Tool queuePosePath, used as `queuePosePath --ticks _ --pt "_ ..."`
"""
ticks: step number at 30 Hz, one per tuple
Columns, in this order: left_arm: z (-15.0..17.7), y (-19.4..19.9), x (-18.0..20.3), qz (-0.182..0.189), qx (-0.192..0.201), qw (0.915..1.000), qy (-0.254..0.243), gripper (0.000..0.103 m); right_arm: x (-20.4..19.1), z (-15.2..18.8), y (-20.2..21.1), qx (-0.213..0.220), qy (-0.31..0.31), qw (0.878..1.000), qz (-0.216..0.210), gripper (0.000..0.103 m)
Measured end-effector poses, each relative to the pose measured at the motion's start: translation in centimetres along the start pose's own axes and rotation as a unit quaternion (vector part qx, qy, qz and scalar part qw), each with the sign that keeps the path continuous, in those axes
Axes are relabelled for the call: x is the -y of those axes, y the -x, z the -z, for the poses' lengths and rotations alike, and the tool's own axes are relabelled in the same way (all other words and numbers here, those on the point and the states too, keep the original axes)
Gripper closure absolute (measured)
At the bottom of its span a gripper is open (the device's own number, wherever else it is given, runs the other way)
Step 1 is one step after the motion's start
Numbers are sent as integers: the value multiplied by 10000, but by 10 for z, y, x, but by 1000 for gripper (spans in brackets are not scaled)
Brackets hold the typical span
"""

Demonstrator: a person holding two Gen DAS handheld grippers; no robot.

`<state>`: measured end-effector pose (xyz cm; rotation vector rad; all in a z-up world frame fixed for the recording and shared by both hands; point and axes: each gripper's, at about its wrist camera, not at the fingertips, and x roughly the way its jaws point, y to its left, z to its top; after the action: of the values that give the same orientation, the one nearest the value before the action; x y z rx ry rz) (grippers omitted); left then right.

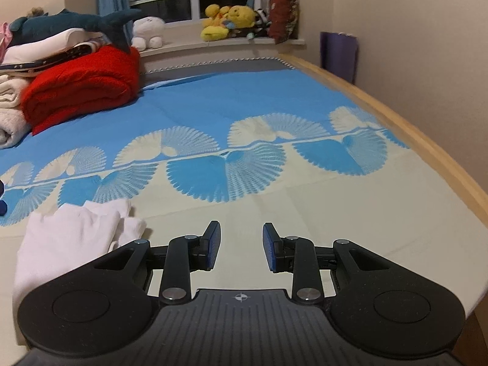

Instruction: Fold small clothes

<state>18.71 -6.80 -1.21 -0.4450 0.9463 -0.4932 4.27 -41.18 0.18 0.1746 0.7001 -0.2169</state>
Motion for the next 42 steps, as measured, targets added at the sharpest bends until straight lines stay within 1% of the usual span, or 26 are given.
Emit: queuePosePath --ticks 2,5,7,9,10,12,14,15,16,17,20,22,24,25,27,28,29,30,31,32,34,36,38,40,41,42 --pt "-2 1 -19 -265 -200 9994 83 53 -12 1 -7 -151 33 9995 -279 69" --pt "4 4 -41 -635 -507 9967 -50 53 -36 2 -23 -625 -28 9936 -944 61" --pt "10 5 -49 -873 -681 9936 -200 53 -54 4 -37 -1103 -199 9814 -1559 55" --pt "14 16 -67 -1075 -753 9909 -297 53 -73 7 -50 -1598 -368 9639 -2095 51" --pt "18 22 -73 -1124 -769 9901 -331 53 -83 9 -55 -1793 -401 9567 -2256 49" --pt "20 35 -84 -1174 -800 9891 -374 53 -100 14 -63 -2107 -315 9493 -2310 49" --pt "21 37 -87 -1152 -847 9888 -435 53 -111 20 -71 -2308 -143 9508 -2060 50" --pt "22 38 -87 -1128 -877 9887 -462 53 -112 21 -72 -2320 -130 9518 -2002 62" --pt "23 38 -86 -1110 -908 9884 -492 53 -110 20 -71 -2303 -168 9513 -2042 95" --pt "25 37 -82 -1092 -935 9882 -530 53 -107 17 -68 -2225 -244 9510 -2132 99" --pt "31 30 -72 -954 -1048 9874 -702 53 -78 4 -40 -1355 -560 9587 -2437 100" --pt "35 22 -62 -860 -1142 9859 -868 53 -57 -1 -23 -987 -720 9620 -2443 100" --pt "43 12 -53 -757 -1287 9831 -1054 53 -50 2 -17 -986 -453 9707 -2146 100" --pt "48 5 -50 -745 -1401 9807 -1143 53 -50 6 -22 -1210 -340 9696 -2100 100" --pt "65 -16 -47 -849 -1784 9700 -1420 53 -57 23 -43 -2026 -47 9607 -1897 100" --pt "78 -31 -48 -1045 -2076 9597 -1580 54 -62 33 -58 -2445 133 9552 -1661 99" --pt "89 -41 -50 -1254 -2299 9493 -1739 55 -67 40 -68 -2684 296 9523 -1426 99" --pt "101 -51 -51 -1524 -2510 9351 -1987 56 -71 45 -77 -2809 453 9513 -1184 97" --pt "110 -57 -52 -1731 -2610 9235 -2217 55 -73 47 -83 -2847 503 9512 -1080 94" --pt "115 -59 -52 -1780 -2608 9196 -2337 55 -74 47 -86 -2875 466 9505 -1083 94" --pt "108 -53 -52 -1707 -2575 9247 -2223 55 -74 46 -89 -2924 408 9495 -1061 92" --pt "93 -39 -50 -1577 -2318 9358 -2136 55 -71 38 -86 -2777 286 9534 -1143 88" --pt "74 -19 -51 -1449 -1980 9508 -1889 54 -60 22 -76 -2273 -97 9650 -1306 79" --pt "52 -4 -57 -1119 -1850 9657 -1435 47 -46 8 -62 -1619 -672 9746 -1394 61" --pt "39 2 -62 -970 -1829 9707 -1220 47 -40 3 -61 -1389 -968 9754 -1411 57" --pt "27 5 -66 -1000 -1776 9726 -1120 47 -39 -1 -65 -1310 -1162 9742 -1421 54"
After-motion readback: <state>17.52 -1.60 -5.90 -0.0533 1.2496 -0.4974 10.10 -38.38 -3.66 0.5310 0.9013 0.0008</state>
